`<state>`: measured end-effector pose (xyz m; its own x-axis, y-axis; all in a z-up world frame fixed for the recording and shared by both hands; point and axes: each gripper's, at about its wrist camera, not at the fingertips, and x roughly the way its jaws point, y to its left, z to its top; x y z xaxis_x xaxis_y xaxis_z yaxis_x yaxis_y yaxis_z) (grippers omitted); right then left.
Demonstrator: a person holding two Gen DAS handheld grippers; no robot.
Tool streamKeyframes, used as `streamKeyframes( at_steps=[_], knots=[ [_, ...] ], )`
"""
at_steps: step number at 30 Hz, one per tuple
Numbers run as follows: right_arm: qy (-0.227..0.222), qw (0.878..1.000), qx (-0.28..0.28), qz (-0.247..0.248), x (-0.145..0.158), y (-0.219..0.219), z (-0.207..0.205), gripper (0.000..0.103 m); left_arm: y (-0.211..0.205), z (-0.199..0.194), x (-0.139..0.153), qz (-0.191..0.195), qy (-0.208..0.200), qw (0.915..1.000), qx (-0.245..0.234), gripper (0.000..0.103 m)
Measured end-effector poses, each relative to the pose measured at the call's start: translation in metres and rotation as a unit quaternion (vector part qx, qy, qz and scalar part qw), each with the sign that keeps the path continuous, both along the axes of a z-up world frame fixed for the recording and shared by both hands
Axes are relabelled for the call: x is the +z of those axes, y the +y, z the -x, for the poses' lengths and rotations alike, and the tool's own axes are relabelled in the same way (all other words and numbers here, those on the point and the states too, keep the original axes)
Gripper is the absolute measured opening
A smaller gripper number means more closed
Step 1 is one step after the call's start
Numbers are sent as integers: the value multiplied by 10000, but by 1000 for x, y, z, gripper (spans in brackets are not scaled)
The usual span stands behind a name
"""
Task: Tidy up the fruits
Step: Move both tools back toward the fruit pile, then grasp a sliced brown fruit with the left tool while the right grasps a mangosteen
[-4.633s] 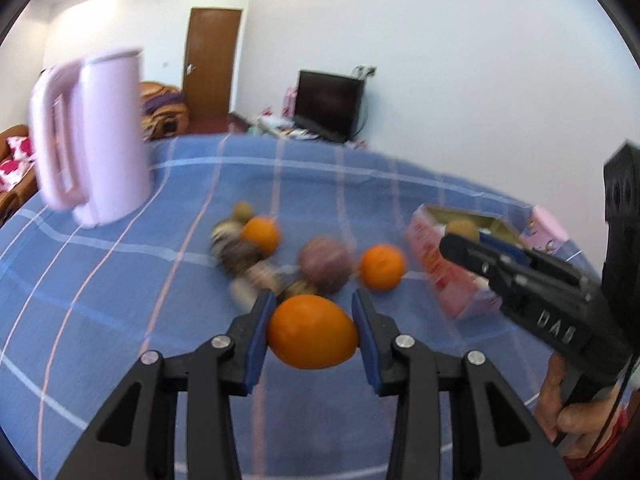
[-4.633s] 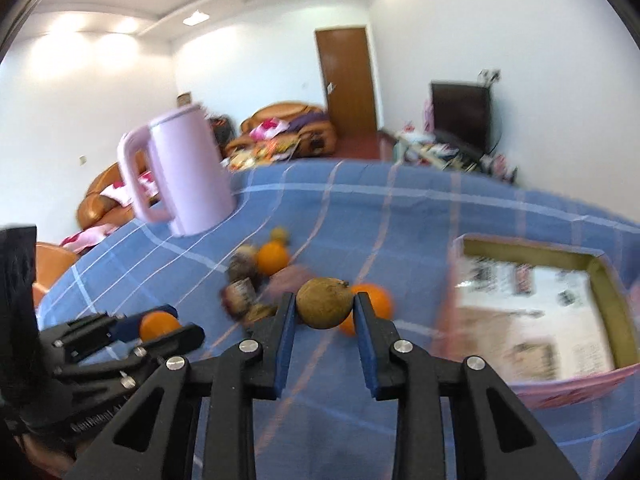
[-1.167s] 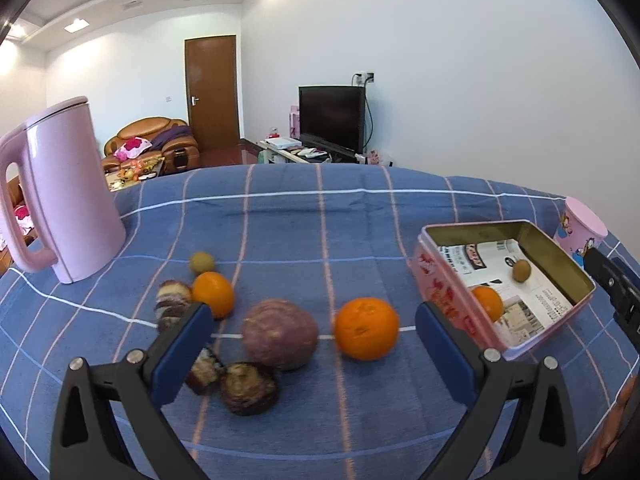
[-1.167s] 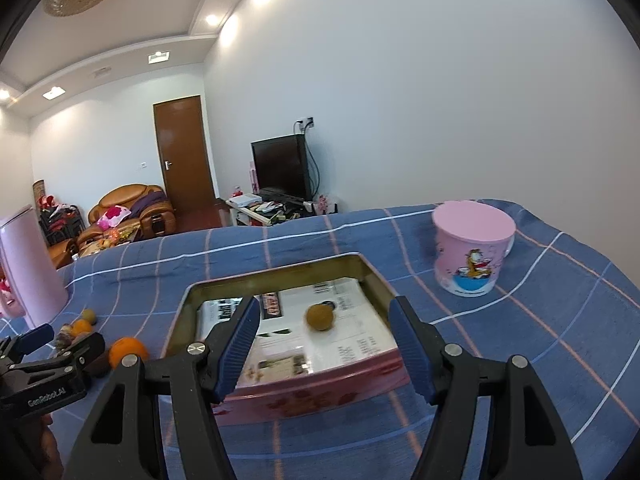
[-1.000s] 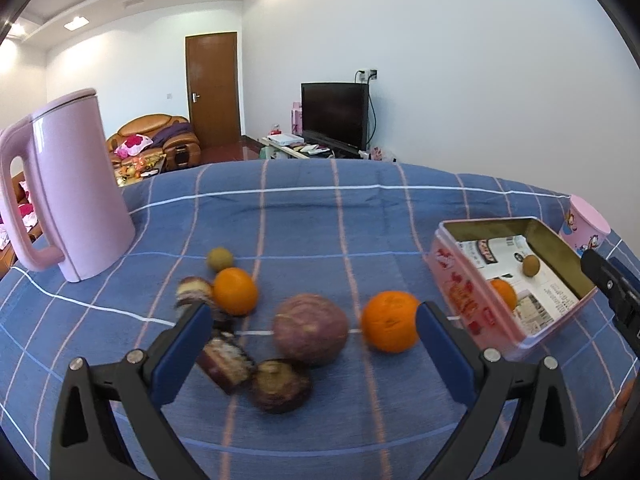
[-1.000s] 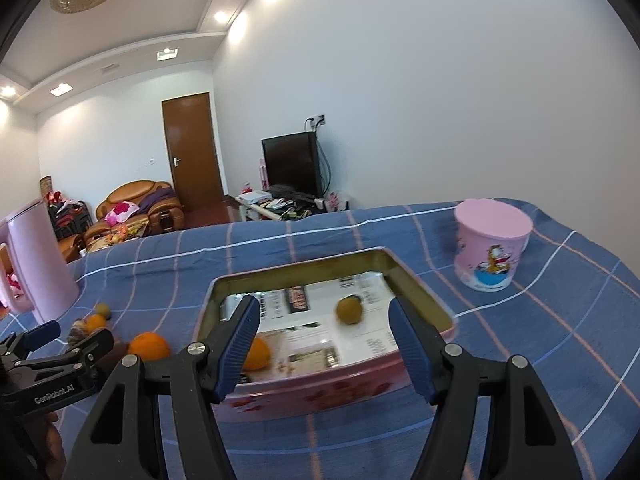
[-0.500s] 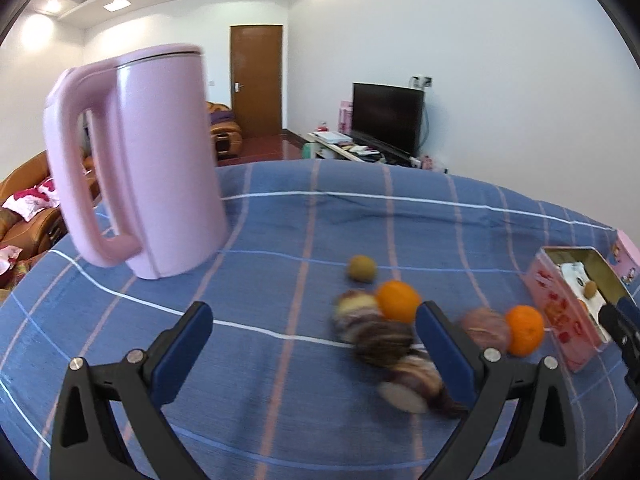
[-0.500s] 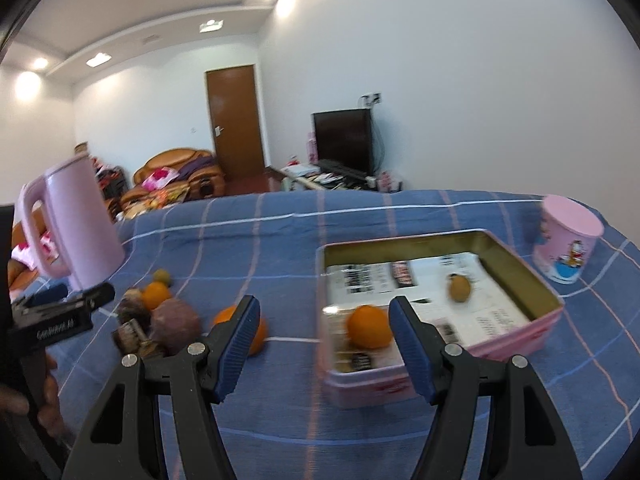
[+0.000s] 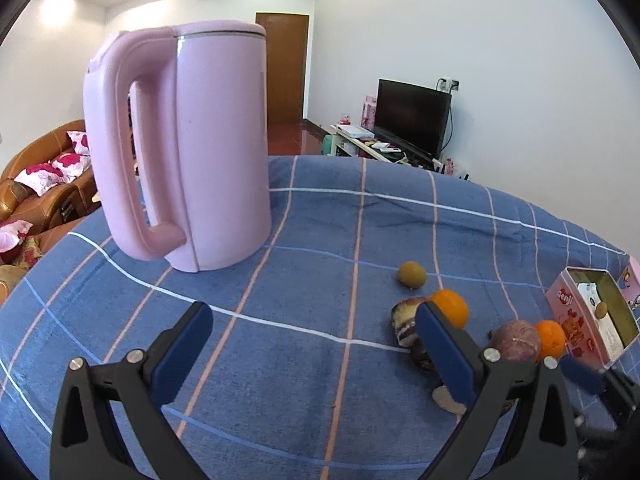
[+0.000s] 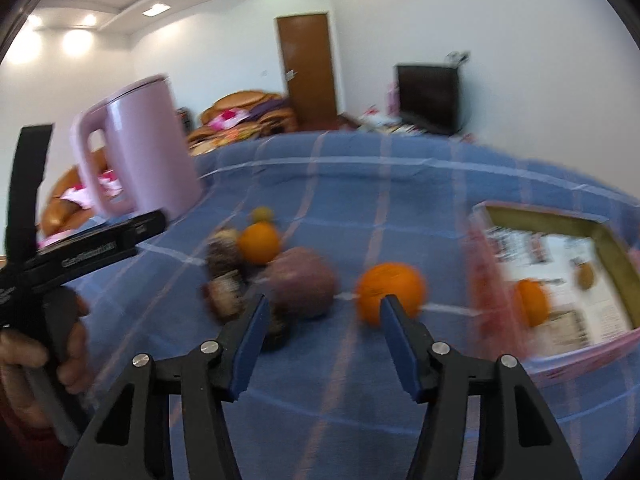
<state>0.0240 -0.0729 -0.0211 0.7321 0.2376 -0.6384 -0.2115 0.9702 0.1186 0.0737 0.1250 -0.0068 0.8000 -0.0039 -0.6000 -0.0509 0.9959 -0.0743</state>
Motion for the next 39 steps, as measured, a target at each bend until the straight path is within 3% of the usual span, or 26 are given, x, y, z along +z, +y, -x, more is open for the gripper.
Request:
streamKeyframes(
  at_steps=[7, 14, 17, 18, 23, 28, 32, 35, 37, 39],
  knots=[
    [613, 9978, 194, 126, -16, 33, -22, 59, 0, 2, 1, -34, -31, 10000, -62, 103],
    [627, 9977, 206, 148, -18, 39, -25, 59, 0, 4, 1, -104, -68, 9999, -113, 101],
    [766, 9966, 256, 148, -19, 34, -28, 59, 1, 3, 1, -29, -28, 9998, -185, 93],
    [832, 9960, 289, 177, -21, 36, -30, 52, 1, 3, 1, 1, -7, 9997, -227, 90],
    [783, 9953, 377, 436, -20, 46, -27, 43, -8, 3, -1, -42, 29, 9987, -514, 86],
    [737, 9963, 430, 45, -17, 31, -19, 40, -18, 8, 1, -20, -46, 9952, -975, 86],
    [276, 9985, 454, -139, -3, 9, 5, 40, -25, 9, -1, 339, 162, 9863, -1607, 86],
    [-150, 9997, 204, -56, 7, -14, 22, 40, -34, 8, -5, 419, 312, 9815, -1839, 76],
    [-316, 9995, 25, -37, 12, -26, 27, 40, -40, 3, -10, 487, 473, 9791, -1915, 58],
    [-397, 9992, -88, -40, 14, -34, 26, 40, -45, 0, -17, 561, 676, 9773, -1929, 51]
  ],
)
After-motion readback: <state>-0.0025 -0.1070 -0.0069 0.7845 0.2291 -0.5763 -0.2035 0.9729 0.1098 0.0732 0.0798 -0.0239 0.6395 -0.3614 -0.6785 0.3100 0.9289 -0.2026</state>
